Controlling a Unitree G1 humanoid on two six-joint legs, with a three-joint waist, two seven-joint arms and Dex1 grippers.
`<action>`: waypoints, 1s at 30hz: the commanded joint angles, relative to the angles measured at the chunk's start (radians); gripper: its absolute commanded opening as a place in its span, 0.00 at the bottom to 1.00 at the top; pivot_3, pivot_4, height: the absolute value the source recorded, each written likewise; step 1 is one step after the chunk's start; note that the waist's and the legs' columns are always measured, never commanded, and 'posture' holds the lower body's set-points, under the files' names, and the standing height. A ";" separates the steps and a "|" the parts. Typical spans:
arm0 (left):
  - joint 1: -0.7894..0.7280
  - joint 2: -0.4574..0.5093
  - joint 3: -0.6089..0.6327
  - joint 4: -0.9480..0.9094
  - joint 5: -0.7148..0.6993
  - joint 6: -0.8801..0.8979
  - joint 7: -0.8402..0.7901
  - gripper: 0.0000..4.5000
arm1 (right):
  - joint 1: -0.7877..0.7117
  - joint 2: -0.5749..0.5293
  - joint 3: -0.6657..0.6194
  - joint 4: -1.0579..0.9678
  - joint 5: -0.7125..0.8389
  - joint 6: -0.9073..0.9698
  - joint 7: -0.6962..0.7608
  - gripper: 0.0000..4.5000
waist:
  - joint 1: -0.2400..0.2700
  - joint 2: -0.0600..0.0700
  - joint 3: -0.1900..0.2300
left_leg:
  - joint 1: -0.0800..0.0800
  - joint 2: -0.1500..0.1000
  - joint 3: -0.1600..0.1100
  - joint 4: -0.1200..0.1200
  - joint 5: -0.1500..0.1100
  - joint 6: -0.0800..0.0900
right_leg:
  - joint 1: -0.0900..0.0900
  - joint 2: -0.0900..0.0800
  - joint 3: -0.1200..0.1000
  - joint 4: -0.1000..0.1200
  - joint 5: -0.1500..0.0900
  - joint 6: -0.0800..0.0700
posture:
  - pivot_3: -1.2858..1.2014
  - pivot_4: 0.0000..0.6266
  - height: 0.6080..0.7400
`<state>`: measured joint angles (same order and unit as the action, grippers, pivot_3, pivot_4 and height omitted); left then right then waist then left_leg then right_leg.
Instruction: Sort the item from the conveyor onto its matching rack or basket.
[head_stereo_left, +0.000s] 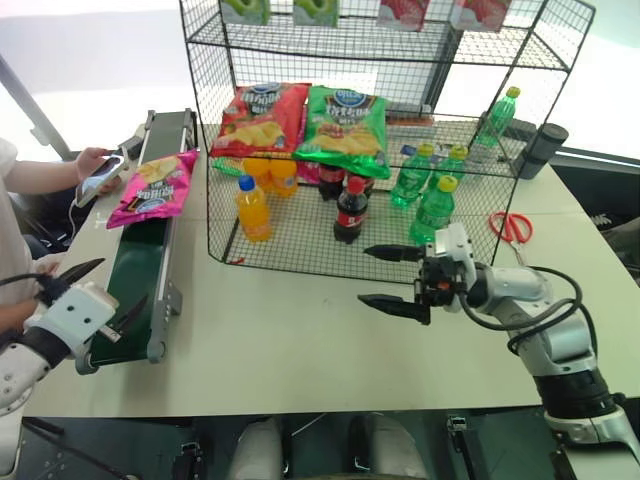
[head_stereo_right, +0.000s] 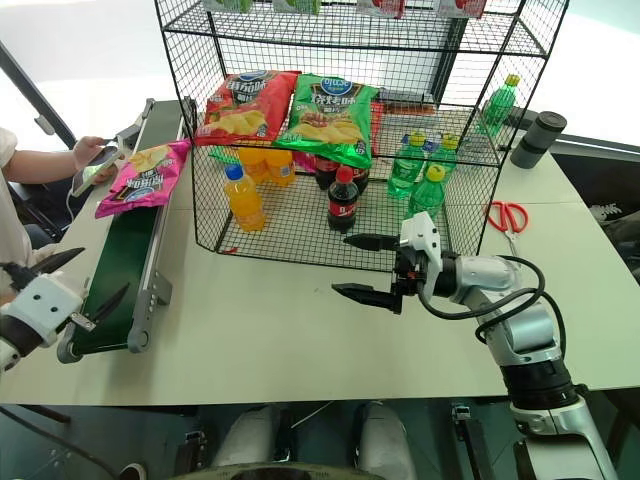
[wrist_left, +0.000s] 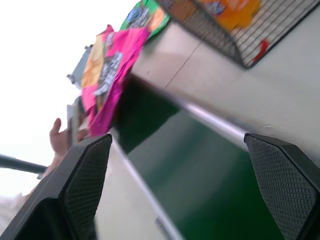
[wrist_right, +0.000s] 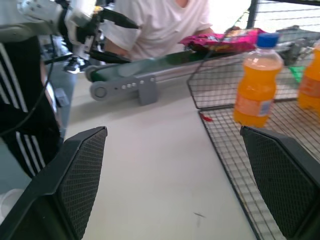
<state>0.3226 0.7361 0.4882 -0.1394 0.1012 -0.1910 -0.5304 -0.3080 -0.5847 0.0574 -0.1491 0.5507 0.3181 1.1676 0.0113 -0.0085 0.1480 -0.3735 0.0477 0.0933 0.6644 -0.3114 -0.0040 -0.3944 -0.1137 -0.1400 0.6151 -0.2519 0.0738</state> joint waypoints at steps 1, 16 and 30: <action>0.019 0.019 0.028 0.000 0.102 -0.046 0.082 1.00 | -0.028 0.016 0.002 0.015 -0.007 -0.030 0.015 0.99 | 0.000 0.000 0.000 | 0.000 0.000 0.000 0.000 0.000 0.000 | 0.000 0.000 0.000 0.000 0.000 0.000 | 0.52 0.24 1.00; -0.073 0.060 -0.066 0.137 0.182 -0.100 0.160 1.00 | 0.003 0.011 -0.012 0.077 -0.069 -0.132 0.033 0.99 | -0.001 0.000 0.000 | 0.000 0.000 0.001 0.000 0.000 0.000 | -0.001 -0.001 0.000 0.001 0.000 0.000 | 0.52 0.24 1.00; -0.126 0.062 -0.131 0.195 0.154 -0.130 0.156 1.00 | 0.030 0.002 -0.019 0.081 -0.089 -0.165 0.018 0.99 | -0.002 0.000 0.000 | 0.000 0.000 0.002 -0.001 0.000 0.000 | -0.001 -0.003 0.000 0.001 0.000 0.000 | 0.52 0.24 1.00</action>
<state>0.2053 0.7844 0.3595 0.0642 0.2738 -0.3061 -0.3746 -0.2782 -0.5719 0.0620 -0.0511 0.4551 0.1683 1.1879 0.0092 -0.0086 0.1480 -0.3733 0.0479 0.0951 0.6639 -0.3116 -0.0039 -0.3955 -0.1168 -0.1402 0.6161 -0.2518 0.0740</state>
